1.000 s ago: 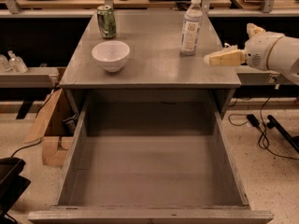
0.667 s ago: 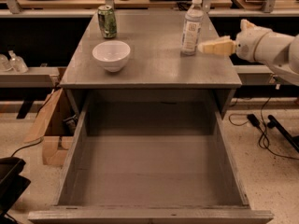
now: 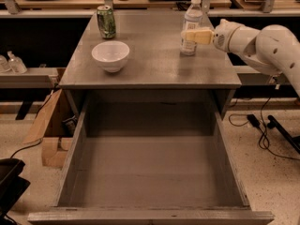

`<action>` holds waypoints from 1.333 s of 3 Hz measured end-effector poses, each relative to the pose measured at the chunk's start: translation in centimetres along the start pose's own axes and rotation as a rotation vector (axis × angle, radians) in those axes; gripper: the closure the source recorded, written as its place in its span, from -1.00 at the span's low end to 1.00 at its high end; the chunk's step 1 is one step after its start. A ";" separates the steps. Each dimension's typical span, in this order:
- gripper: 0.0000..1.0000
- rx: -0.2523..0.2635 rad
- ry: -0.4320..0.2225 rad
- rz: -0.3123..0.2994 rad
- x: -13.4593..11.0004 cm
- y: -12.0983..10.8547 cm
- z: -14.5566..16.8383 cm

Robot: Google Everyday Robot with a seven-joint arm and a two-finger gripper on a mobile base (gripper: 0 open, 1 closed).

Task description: Place blue plastic bottle into top drawer

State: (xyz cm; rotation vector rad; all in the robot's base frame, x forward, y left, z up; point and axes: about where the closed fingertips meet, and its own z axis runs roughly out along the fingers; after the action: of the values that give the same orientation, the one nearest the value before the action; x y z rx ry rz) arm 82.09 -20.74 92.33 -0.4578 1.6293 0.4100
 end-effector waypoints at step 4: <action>0.11 -0.150 -0.057 -0.035 -1.1 4.5 6.8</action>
Offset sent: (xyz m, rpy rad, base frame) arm 0.0373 0.0711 0.0108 -0.0017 -0.0773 0.1665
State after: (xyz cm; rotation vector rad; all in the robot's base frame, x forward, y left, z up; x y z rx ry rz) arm 85.61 -13.34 92.68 -0.5815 1.5395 0.5166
